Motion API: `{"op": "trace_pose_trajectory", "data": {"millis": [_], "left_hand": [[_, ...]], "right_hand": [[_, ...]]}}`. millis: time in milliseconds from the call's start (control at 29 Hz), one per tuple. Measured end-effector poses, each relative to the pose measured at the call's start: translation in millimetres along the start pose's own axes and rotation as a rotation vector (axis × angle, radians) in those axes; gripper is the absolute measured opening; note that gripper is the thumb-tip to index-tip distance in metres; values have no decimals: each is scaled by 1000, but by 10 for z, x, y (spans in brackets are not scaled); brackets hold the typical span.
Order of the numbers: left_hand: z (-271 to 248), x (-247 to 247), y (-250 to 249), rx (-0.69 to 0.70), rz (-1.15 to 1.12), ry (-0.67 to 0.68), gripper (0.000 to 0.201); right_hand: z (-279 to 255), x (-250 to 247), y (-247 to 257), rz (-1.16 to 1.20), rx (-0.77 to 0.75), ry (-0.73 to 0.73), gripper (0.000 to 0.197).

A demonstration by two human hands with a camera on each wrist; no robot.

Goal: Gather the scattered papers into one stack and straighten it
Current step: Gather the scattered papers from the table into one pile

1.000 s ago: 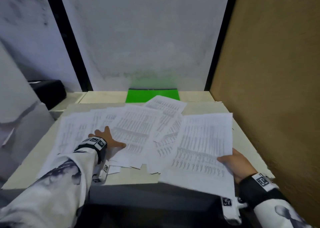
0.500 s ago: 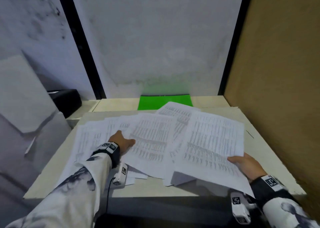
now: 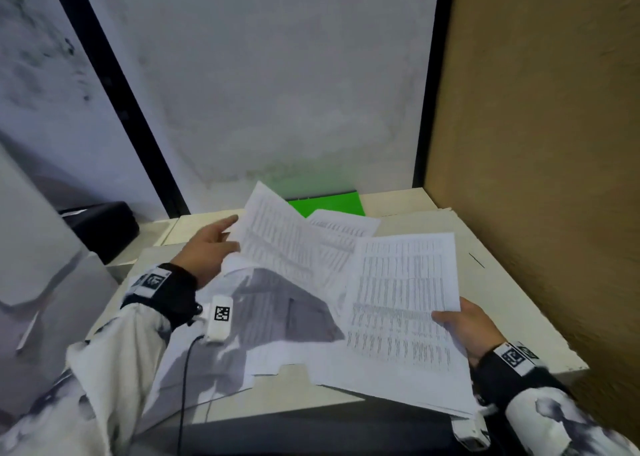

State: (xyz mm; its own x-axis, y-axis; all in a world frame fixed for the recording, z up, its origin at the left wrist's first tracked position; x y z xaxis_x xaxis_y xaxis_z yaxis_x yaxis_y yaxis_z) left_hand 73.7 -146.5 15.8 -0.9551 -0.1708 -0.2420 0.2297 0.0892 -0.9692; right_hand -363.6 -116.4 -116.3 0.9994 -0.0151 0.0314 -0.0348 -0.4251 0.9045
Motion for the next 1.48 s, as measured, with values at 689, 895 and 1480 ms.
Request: {"op": "trace_pose_trajectory", "data": {"millis": [689, 895, 1480], "left_hand": [[-567, 1863, 669, 13, 444, 493, 64], [-298, 1888, 575, 76, 675, 489, 58], [291, 1960, 659, 54, 1408, 338, 77]], "right_hand": [[-24, -120, -63, 277, 72, -64, 34], [-7, -101, -84, 137, -33, 33, 42], [16, -80, -71, 274, -64, 24, 44]]}}
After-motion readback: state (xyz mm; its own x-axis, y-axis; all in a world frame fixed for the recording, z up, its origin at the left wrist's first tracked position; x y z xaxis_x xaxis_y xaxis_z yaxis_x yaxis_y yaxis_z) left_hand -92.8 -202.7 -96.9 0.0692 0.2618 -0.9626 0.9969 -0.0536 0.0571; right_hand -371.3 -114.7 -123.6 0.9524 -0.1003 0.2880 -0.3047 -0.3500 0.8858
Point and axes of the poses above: each hand's wrist, its own z-axis towards the middle knuckle, its own x-axis out of the palm, y = z × x, the point moved 5 cm from there along z, towards the middle knuckle, and after that the axes turned 2 degrees about x, right-handed, at the moved point
